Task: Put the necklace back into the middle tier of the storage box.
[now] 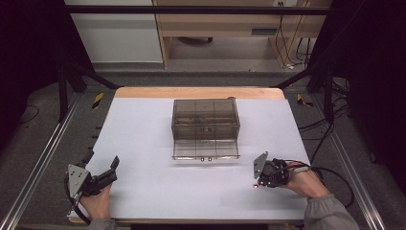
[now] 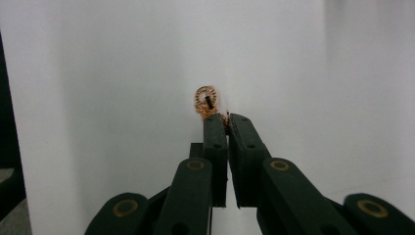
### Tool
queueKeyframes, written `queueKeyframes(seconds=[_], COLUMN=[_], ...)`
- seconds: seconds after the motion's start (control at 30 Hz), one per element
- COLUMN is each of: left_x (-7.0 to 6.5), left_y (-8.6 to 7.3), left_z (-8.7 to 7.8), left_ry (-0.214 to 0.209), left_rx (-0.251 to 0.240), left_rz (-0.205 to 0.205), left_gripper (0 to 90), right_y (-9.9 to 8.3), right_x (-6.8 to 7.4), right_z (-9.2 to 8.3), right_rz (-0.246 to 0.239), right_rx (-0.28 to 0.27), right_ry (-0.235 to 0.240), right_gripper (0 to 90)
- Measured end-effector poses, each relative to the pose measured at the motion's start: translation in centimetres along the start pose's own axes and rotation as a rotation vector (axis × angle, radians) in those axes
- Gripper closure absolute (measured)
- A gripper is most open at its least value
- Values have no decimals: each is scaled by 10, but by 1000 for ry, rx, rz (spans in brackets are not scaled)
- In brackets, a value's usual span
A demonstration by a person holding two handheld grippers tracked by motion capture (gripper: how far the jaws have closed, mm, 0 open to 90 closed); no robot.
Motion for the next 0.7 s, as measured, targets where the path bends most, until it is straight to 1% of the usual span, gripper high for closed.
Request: queueKeyframes(seconds=[0.1,0.17,0.27,0.3,0.4,0.53,0.7], left_x=[0,0,0,0,0,0,0], left_y=[0,0,0,0,0,0,0], left_z=[0,0,0,0,0,0,0], left_ry=[0,0,1,1,1,2,3], left_rx=[0,0,0,0,0,-1,-2], left_rz=[1,1,1,1,1,1,1], left_gripper=[80,80,80,80,78,78,78], right_y=[-2,-3,-5,-6,-9,-10,-9], right_x=[-1,-1,-2,-3,-4,-4,-6], right_z=[-5,-7,-12,-13,-17,-21,-30], right_rz=[23,22,45,54,73,82,109], right_rx=[-56,-96,-151,-169,-223,-269,-335], right_ry=[-17,-23,-52,-54,-46,-36,-23], right_gripper=[866,866,866,866,867,866,866])
Point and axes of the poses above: each handheld gripper's, and its own axes: z roughly forward along the jaws, y roughly out of its top, x roughly to its left, the point moved 1 cm from there along z, roughly forward along the jaws, and after that the axes turned 11 degrees about z, right-handed, at the moved point
